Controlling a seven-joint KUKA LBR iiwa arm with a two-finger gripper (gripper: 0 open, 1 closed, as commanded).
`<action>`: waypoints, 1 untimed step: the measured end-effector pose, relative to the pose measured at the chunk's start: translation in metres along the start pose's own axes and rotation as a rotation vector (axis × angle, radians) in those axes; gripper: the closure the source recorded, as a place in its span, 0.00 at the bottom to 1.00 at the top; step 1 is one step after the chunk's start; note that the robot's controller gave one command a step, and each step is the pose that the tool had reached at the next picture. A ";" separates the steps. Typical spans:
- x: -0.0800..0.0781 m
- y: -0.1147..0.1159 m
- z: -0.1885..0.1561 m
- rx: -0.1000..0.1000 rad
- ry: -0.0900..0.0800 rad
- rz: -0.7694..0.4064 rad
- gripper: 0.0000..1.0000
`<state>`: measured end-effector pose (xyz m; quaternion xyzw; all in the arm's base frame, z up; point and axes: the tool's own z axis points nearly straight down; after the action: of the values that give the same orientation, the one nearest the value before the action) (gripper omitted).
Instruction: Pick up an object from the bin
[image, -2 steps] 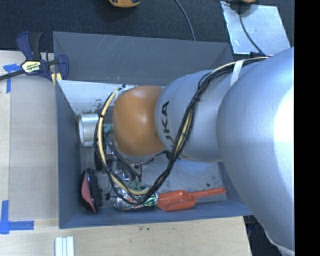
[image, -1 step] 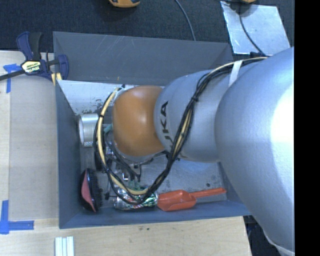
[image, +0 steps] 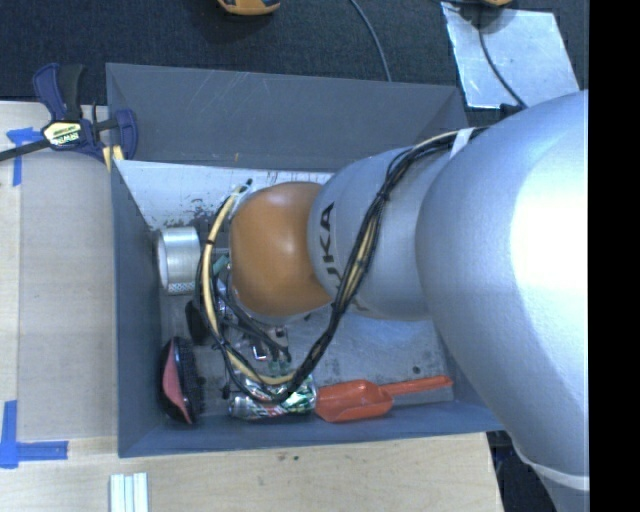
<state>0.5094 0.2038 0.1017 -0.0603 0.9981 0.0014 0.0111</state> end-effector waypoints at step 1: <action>-0.008 0.004 0.000 0.000 0.011 0.003 0.00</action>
Offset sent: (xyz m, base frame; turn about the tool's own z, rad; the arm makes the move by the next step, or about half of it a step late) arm -0.0209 0.0174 -0.0311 -0.1200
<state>0.5164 0.2090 0.1023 -0.0586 0.9983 0.0013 0.0057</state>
